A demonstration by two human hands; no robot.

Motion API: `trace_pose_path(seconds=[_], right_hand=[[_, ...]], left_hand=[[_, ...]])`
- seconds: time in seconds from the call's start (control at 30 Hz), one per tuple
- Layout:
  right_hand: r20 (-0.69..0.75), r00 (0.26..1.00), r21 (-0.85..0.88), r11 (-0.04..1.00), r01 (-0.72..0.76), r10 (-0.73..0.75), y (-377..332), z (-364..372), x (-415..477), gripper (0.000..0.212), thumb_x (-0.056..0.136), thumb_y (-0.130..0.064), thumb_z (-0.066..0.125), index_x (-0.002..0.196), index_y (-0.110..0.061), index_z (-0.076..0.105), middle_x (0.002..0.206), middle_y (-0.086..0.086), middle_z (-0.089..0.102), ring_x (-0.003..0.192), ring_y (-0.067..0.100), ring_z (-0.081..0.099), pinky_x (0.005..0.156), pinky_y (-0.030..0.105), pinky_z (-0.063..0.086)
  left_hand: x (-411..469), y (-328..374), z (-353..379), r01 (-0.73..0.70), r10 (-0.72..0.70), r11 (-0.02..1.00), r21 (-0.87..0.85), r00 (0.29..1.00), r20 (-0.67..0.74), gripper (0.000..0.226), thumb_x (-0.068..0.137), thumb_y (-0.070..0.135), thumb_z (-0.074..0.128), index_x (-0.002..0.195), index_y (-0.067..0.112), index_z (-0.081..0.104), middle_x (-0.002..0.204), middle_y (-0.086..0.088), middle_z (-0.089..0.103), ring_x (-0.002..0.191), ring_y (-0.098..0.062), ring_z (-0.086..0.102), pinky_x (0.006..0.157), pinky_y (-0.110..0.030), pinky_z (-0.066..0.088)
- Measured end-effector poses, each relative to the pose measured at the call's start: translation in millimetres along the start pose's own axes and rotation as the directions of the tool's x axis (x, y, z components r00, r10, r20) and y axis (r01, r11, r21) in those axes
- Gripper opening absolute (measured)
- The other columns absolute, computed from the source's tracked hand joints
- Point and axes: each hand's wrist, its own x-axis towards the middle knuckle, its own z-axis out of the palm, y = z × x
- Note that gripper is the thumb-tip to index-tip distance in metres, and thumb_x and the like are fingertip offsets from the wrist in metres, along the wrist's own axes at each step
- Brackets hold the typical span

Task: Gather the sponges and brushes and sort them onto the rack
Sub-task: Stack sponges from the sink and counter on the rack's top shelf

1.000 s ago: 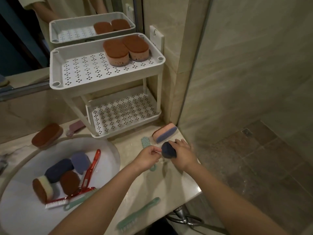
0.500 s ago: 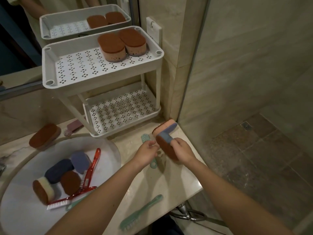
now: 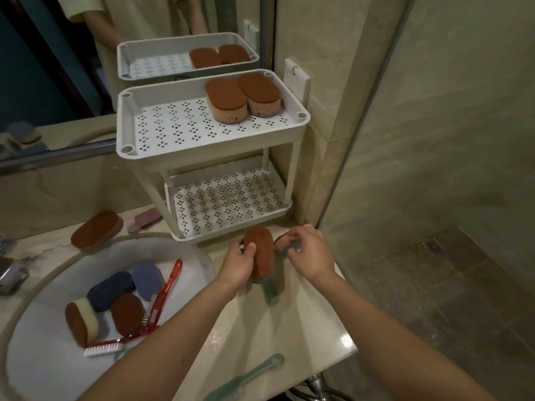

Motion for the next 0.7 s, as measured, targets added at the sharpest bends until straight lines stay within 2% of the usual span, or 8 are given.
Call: trace_pose_path(seconds=[0.1, 0.17, 0.23, 0.33, 0.43, 0.53, 0.6, 0.7], right_hand=[[0.043, 0.993, -0.247, 0.962, 0.117, -0.109, -1.7, 1.4, 14.5, 0.051, 0.081, -0.021, 0.058, 0.132, -0.026, 0.054, 0.137, -0.004, 0.05, 0.131, 0.017, 0.036, 0.103, 0.032, 0.03], [0.127, 0.985, -0.348, 0.925, 0.155, -0.118, 0.1, 4.6, 21.1, 0.057, 0.085, -0.024, 0.057, 0.14, -0.027, 0.045, 0.15, -0.005, 0.039, 0.143, 0.018, 0.022, 0.111, 0.036, 0.022], [0.197, 0.975, -0.427, 0.886, 0.183, -0.106, 4.3, 9.6, 25.1, 0.061, 0.088, -0.026, 0.057, 0.145, -0.027, 0.037, 0.155, -0.004, 0.032, 0.147, 0.018, 0.014, 0.116, 0.041, 0.015], [0.227, 0.971, -0.513, 0.837, 0.19, -0.081, 10.3, 16.6, 26.6, 0.065, 0.086, -0.025, 0.057, 0.147, -0.026, 0.033, 0.154, -0.001, 0.033, 0.146, 0.021, 0.017, 0.117, 0.044, 0.013], [0.186, 0.977, -0.57, 0.798, 0.196, -0.107, 15.2, 22.7, 24.9, 0.062, 0.084, -0.025, 0.056, 0.144, -0.024, 0.036, 0.145, 0.002, 0.041, 0.14, 0.024, 0.025, 0.113, 0.044, 0.017], [0.16, 0.977, -0.598, 0.774, 0.209, -0.14, 17.8, 25.7, 23.4, 0.058, 0.087, -0.035, 0.057, 0.141, -0.022, 0.04, 0.135, 0.004, 0.048, 0.13, 0.026, 0.034, 0.108, 0.042, 0.021], [0.149, 0.981, -0.616, 0.765, 0.189, -0.122, 18.1, 25.8, 21.2, 0.056, 0.087, -0.038, 0.058, 0.139, -0.022, 0.042, 0.132, 0.004, 0.051, 0.127, 0.026, 0.037, 0.107, 0.041, 0.023], [0.1, 0.989, -0.592, 0.792, 0.146, -0.108, 17.1, 23.3, 15.6, 0.042, 0.084, -0.03, 0.054, 0.126, -0.023, 0.052, 0.125, 0.001, 0.056, 0.121, 0.023, 0.043, 0.106, 0.039, 0.025]], left_hand=[[3.0, -0.6, -5.4, 0.007, -0.008, 1.0, -0.019, 1.0, -0.02, 0.047, 0.102, 0.034, 0.04, 0.144, 0.015, 0.035, 0.137, -0.007, 0.048, 0.104, -0.016, 0.047, 0.084, -0.029, 0.039], [4.1, 0.1, -7.7, 0.013, -0.014, 1.0, -0.022, 1.0, -0.024, 0.046, 0.102, 0.033, 0.04, 0.143, 0.014, 0.036, 0.136, -0.007, 0.049, 0.105, -0.016, 0.047, 0.085, -0.029, 0.039], [5.0, 1.5, -9.3, 0.008, -0.009, 1.0, -0.01, 0.999, -0.032, 0.044, 0.102, 0.031, 0.041, 0.142, 0.014, 0.038, 0.135, -0.007, 0.05, 0.106, -0.018, 0.048, 0.085, -0.028, 0.039], [6.2, 4.1, -12.2, -0.005, 0.006, 1.0, 0.018, 0.999, -0.048, 0.044, 0.101, 0.029, 0.043, 0.141, 0.013, 0.039, 0.135, -0.007, 0.05, 0.112, -0.02, 0.05, 0.088, -0.026, 0.039], [5.7, 4.2, -14.9, -0.005, 0.006, 0.999, 0.035, 0.999, -0.034, 0.043, 0.101, 0.029, 0.044, 0.141, 0.014, 0.039, 0.13, -0.005, 0.051, 0.106, -0.015, 0.048, 0.087, -0.026, 0.039], [4.3, 2.3, -17.3, -0.016, 0.017, 0.999, 0.033, 0.999, -0.036, 0.042, 0.1, 0.028, 0.045, 0.139, 0.015, 0.041, 0.123, -0.002, 0.053, 0.105, -0.015, 0.049, 0.086, -0.026, 0.039], [3.2, 1.4, -18.8, -0.025, 0.026, 0.999, 0.032, 0.999, -0.042, 0.041, 0.1, 0.028, 0.046, 0.139, 0.014, 0.042, 0.127, -0.004, 0.054, 0.107, -0.016, 0.051, 0.088, -0.026, 0.039], [1.3, 1.4, -21.0, -0.046, 0.048, 0.998, 0.032, 0.998, -0.046, 0.039, 0.101, 0.027, 0.044, 0.138, 0.015, 0.044, 0.131, -0.006, 0.053, 0.112, -0.019, 0.051, 0.091, -0.027, 0.039]])
